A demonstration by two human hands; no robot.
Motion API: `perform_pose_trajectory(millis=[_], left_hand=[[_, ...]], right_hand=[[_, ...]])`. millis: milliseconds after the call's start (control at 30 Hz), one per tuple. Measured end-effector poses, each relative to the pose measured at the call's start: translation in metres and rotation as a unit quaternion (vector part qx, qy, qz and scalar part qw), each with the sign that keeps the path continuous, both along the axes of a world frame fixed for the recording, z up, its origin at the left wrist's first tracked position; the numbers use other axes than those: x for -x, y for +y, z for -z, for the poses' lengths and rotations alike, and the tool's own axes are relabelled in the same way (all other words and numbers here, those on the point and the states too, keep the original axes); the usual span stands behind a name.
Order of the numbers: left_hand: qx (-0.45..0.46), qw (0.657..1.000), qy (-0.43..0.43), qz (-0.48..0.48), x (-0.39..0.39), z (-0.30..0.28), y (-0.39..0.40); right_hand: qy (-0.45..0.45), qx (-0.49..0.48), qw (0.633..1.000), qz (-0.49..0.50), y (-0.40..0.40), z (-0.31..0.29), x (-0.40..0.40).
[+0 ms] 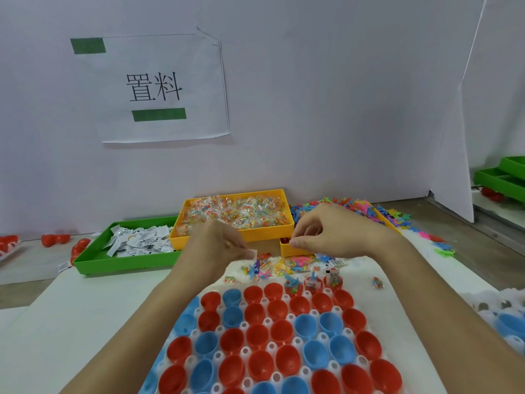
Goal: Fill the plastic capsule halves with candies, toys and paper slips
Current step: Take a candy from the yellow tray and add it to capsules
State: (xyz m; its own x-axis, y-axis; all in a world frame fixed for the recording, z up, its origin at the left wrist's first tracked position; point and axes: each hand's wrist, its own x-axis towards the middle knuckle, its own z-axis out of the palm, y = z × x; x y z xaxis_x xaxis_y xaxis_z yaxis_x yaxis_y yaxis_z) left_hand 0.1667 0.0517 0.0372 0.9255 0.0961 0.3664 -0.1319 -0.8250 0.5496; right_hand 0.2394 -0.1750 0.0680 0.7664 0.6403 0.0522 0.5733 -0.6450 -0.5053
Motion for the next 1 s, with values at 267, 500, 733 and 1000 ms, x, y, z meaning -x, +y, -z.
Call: perform_pose_trajectory(millis=[267,500,733,1000], left_hand=[[0.059,0.991,-0.116,0.025,0.044,-0.024,-0.019],[0.036,0.984,-0.159,0.067,0.044,-0.027,-0.034],[0.245,0.963,-0.044,0.102,0.042,-0.024,-0.039],[0.315,0.946,0.012,0.077,0.039,-0.023,-0.038]], right_hand=[[0.223,-0.146,0.963,-0.023,0.015,-0.014,0.022],[0.325,-0.263,0.907,-0.052,0.011,-0.019,0.018],[0.245,-0.274,0.929,-0.039,0.007,-0.017,0.013],[0.098,-0.184,0.975,-0.073,0.010,-0.021,0.022]])
